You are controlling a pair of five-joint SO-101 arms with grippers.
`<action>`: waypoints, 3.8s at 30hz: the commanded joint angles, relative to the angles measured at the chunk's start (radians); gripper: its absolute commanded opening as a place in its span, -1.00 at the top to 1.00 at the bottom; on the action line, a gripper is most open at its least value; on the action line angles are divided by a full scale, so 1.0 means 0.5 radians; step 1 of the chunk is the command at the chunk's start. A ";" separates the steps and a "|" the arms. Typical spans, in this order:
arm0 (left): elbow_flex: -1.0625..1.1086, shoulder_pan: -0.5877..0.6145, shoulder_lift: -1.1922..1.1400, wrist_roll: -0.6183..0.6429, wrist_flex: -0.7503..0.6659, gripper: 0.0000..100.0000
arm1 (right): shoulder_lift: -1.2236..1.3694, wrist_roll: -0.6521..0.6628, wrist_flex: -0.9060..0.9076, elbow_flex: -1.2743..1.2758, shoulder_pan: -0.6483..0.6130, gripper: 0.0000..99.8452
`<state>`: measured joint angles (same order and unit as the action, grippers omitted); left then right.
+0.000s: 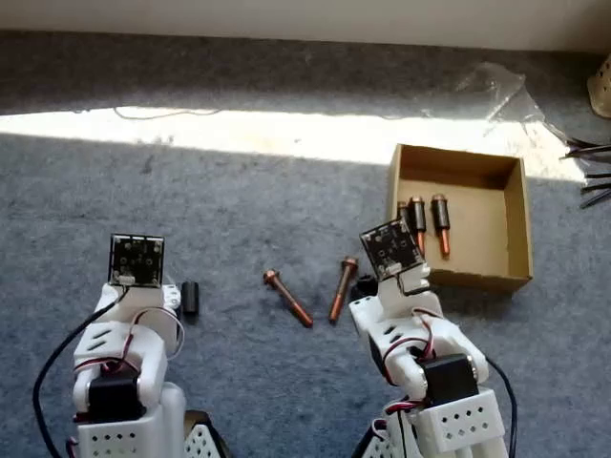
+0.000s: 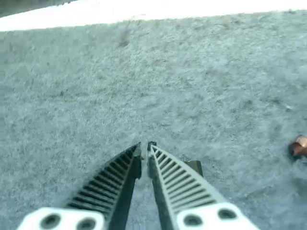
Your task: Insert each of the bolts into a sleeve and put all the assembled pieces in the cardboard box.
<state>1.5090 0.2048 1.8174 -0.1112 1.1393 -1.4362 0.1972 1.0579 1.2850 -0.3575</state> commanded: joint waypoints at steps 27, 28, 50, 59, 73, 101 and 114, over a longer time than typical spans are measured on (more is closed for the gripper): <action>-1.456 -0.802 -1.858 0.055 0.006 0.89 | -0.032 -0.157 -0.213 0.149 0.241 0.99; -1.487 -0.852 -1.907 0.107 0.006 0.89 | -0.032 -0.157 -0.213 0.152 0.241 0.99; -1.711 -1.146 -3.098 1.777 -0.285 0.89 | -0.032 -0.157 -0.210 0.210 0.241 0.99; -1.711 -1.146 -3.138 1.896 -0.344 0.79 | -0.032 -0.153 -0.210 0.210 0.241 0.99; -1.692 -1.293 -3.147 2.363 -0.344 0.77 | -0.032 -0.147 -0.210 0.213 0.241 0.99; -1.260 -1.168 -3.147 2.532 -0.973 0.78 | -0.032 -0.144 -0.210 0.213 0.238 0.99; -1.260 -1.321 -3.150 2.522 -0.970 0.78 | -0.032 -0.141 -0.210 0.213 0.238 0.99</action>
<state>0.8830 -0.4350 0.2386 1.1485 0.6667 -1.4408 0.1297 0.9735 1.4032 -0.2470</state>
